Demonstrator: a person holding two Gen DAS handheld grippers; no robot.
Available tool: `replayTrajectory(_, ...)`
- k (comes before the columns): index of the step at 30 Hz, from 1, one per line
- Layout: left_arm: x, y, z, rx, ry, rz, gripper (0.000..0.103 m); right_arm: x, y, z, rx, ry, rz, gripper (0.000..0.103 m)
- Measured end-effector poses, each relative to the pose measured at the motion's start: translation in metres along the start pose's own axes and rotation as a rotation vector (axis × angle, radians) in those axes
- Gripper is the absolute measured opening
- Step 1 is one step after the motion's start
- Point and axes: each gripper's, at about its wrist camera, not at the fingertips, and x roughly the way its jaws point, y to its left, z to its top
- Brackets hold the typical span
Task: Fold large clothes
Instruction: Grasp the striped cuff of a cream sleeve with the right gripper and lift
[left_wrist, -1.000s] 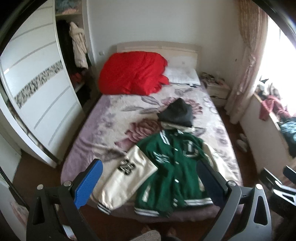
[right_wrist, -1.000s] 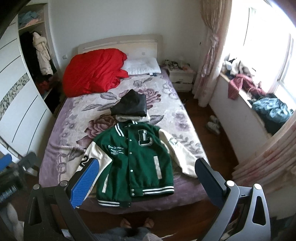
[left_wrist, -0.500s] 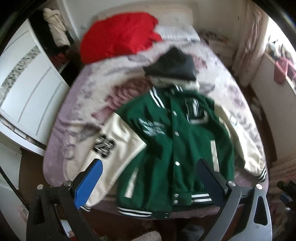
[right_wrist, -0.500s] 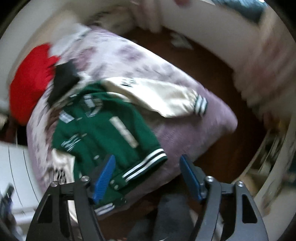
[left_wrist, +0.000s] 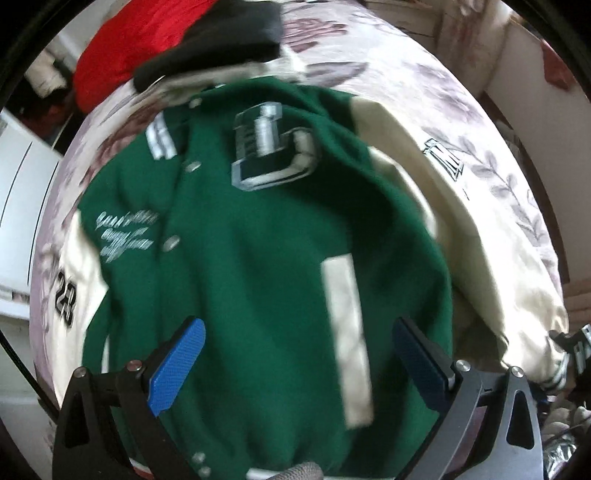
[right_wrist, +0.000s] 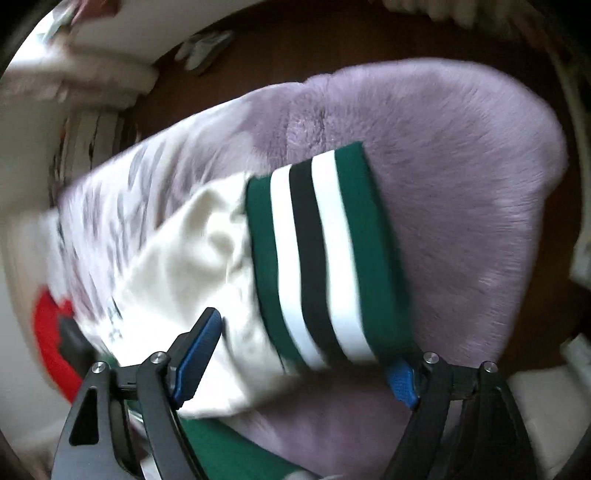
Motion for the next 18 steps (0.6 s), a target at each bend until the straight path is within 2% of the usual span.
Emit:
replayTrajectory(1, 0.003, -0.006, 0.006, 0.008, -0.005, 0.001, 0.103, 0.005, 0.002, 0.003, 0.018, -0.022, -0.003, 0.085)
replayTrajectory(2, 0.006, -0.012, 0.011, 0.014, -0.015, -0.003, 0.103, 0.008, 0.005, 0.005, 0.028, -0.061, -0.005, 0.071)
replayTrajectory(3, 0.009, -0.017, 0.017, 0.017, -0.019, 0.0, 0.103, 0.008, 0.012, 0.005, 0.021, -0.093, -0.008, 0.05)
replayTrajectory(4, 0.014, -0.023, 0.026, 0.019, -0.019, 0.001, 0.103, 0.011, 0.024, 0.006, -0.023, -0.093, -0.019, 0.022)
replayTrajectory(5, 0.018, -0.027, 0.032, 0.019, -0.012, -0.006, 0.103, 0.011, 0.044, 0.006, -0.109, -0.088, -0.045, 0.02)
replayTrajectory(8, 0.029, -0.039, 0.048, 0.0, 0.007, -0.027, 0.103, -0.013, 0.097, 0.009, -0.308, -0.207, -0.064, 0.017)
replayTrajectory(10, 0.036, -0.048, 0.058, -0.024, 0.01, -0.044, 0.103, -0.034, 0.113, 0.024, -0.337, -0.331, -0.062, 0.017)
replayTrajectory(12, 0.047, -0.06, 0.067, -0.035, 0.018, -0.05, 0.103, -0.039, 0.124, 0.043, -0.31, -0.389, -0.03, 0.018)
replayTrajectory(13, 0.054, -0.067, 0.072, -0.034, 0.027, -0.048, 0.103, -0.029, 0.129, 0.051, -0.305, -0.364, -0.029, 0.02)
replayTrajectory(15, 0.068, -0.078, 0.078, -0.034, 0.046, -0.045, 0.103, 0.006, 0.134, 0.067, -0.259, -0.261, -0.038, 0.037)
replayTrajectory(16, 0.075, -0.082, 0.081, -0.032, 0.055, -0.043, 0.103, 0.023, 0.132, 0.074, -0.225, -0.202, -0.015, 0.059)
replayTrajectory(17, 0.081, -0.085, 0.082, -0.029, 0.064, -0.038, 0.103, 0.043, 0.126, 0.082, -0.174, -0.133, 0.014, 0.074)
replayTrajectory(18, 0.086, -0.086, 0.083, -0.027, 0.068, -0.034, 0.103, 0.057, 0.12, 0.085, -0.125, -0.083, 0.04, 0.075)
